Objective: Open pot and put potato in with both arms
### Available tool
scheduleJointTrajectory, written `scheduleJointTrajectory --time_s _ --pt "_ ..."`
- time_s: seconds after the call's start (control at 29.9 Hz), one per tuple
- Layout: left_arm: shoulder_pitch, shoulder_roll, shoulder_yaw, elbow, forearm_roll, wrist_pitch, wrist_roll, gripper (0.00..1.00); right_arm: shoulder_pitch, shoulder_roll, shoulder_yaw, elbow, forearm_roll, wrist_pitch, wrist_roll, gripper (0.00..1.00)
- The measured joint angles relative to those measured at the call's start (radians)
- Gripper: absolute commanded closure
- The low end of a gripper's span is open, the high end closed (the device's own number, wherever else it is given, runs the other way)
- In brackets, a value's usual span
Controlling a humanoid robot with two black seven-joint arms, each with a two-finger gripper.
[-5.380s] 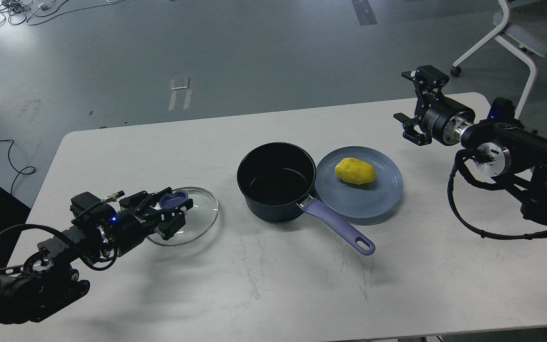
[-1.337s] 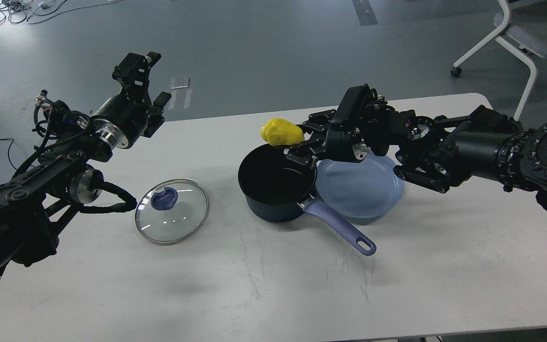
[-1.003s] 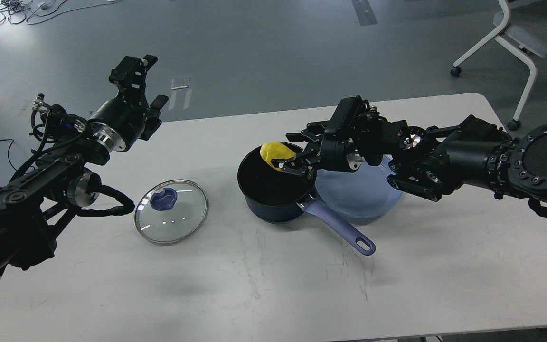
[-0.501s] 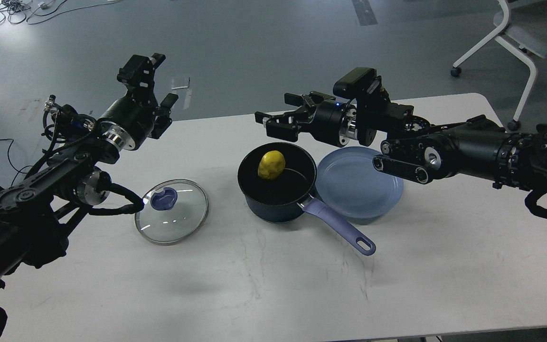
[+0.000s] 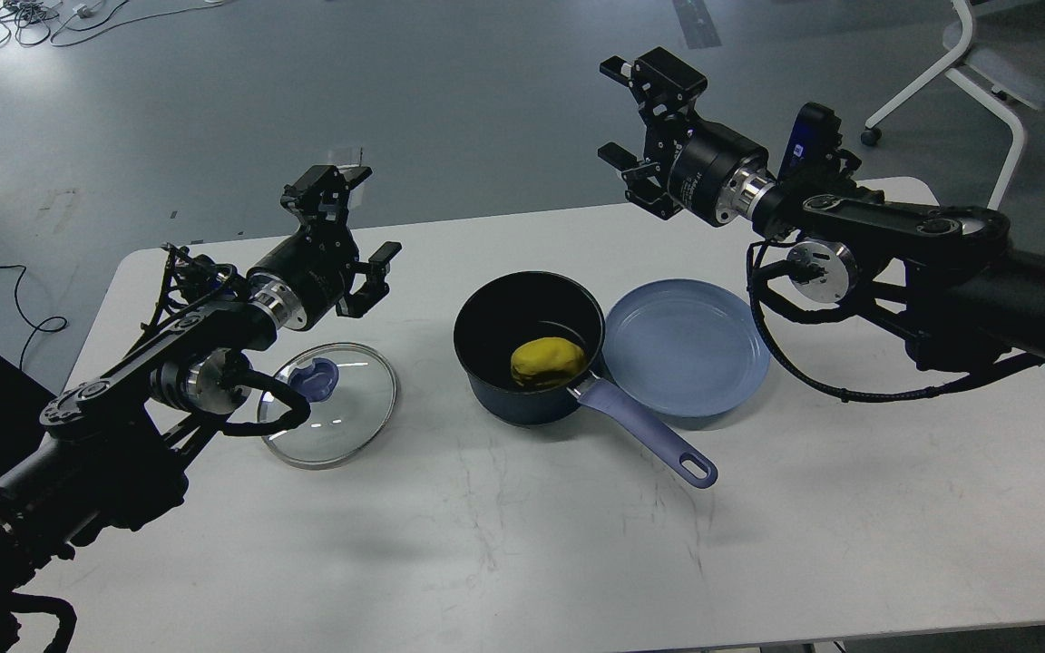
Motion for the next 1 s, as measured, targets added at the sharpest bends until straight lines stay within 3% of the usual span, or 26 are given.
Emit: scheduleJointTrajectory --time_s 0.13,0.23,0.5,0.63,0.7,1.0 --pt "0.022 -0.003 -0.05 0.003 -0.037 -0.008 0.084 0.02 -0.016 -0.001 0.026 -0.008 0.012 0.004 -0.048 0.0" --pt "0.03 -0.005 -0.065 0.003 -0.044 -0.009 0.104 0.02 -0.018 -0.002 0.025 0.005 0.012 0.012 -0.051 0.0" --pt "0.031 -0.006 -0.071 -0.006 -0.045 -0.01 0.089 0.02 -0.029 0.003 0.031 0.004 0.01 0.042 -0.063 0.0" --pt "0.038 -0.005 -0.072 -0.007 -0.045 -0.02 0.071 0.02 -0.05 0.006 0.072 -0.001 0.029 0.07 -0.164 0.0" --pt "0.043 -0.005 -0.072 -0.008 -0.045 -0.021 0.061 0.02 -0.062 0.007 0.093 -0.002 0.031 0.073 -0.19 0.0" --pt "0.046 -0.005 -0.076 -0.007 -0.045 -0.023 0.042 0.02 -0.069 0.002 0.135 0.001 0.032 0.088 -0.2 0.0"
